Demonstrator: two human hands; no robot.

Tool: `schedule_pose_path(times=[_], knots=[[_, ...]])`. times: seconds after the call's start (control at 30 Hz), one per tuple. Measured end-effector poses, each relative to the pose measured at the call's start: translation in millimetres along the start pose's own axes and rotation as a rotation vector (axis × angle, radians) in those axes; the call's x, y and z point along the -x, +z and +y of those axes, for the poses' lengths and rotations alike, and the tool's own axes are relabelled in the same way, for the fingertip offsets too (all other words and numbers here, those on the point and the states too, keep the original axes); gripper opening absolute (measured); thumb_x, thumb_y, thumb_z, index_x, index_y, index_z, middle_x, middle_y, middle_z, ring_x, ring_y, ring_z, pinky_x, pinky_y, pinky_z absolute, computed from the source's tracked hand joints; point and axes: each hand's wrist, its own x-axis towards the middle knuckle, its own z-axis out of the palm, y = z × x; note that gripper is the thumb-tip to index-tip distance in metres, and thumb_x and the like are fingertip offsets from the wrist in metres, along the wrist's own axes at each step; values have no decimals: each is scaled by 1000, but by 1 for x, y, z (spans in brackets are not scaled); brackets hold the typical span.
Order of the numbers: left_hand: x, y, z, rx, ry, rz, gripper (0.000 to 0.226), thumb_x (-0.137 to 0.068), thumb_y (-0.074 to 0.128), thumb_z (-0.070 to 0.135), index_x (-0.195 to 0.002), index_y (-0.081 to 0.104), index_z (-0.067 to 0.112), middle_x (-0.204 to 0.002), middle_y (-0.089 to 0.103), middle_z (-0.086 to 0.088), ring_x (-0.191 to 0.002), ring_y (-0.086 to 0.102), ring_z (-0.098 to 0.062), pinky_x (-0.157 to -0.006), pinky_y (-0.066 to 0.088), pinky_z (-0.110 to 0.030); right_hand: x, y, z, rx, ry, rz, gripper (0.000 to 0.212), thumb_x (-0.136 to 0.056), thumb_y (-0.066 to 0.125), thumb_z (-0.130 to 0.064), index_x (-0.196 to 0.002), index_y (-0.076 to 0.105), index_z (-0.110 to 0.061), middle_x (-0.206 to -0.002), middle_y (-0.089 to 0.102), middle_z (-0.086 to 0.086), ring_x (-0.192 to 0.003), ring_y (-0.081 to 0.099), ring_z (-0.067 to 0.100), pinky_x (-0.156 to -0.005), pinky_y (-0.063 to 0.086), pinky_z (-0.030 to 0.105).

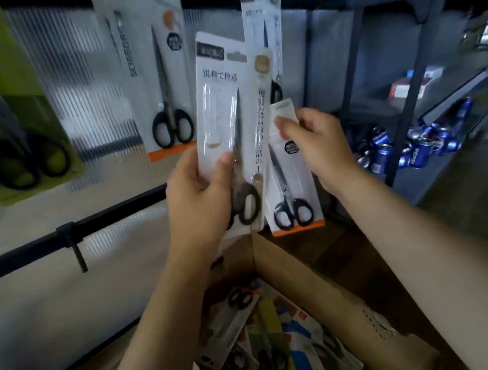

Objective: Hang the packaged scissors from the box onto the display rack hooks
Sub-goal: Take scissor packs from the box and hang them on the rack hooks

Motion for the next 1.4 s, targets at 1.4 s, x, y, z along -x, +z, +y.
schedule_pose_path(times=[1.4], knots=[[-23,-57,86,-324,161,474,29,-90,61,21,-67,50,8,-52,52,-1,-52,50,-9,-50,46,-29,-114,117,-95,-283,-69,-89,33,-92,52,-33,-82,56,-2,-73,50,4,-66,43,17,-62,34,30]])
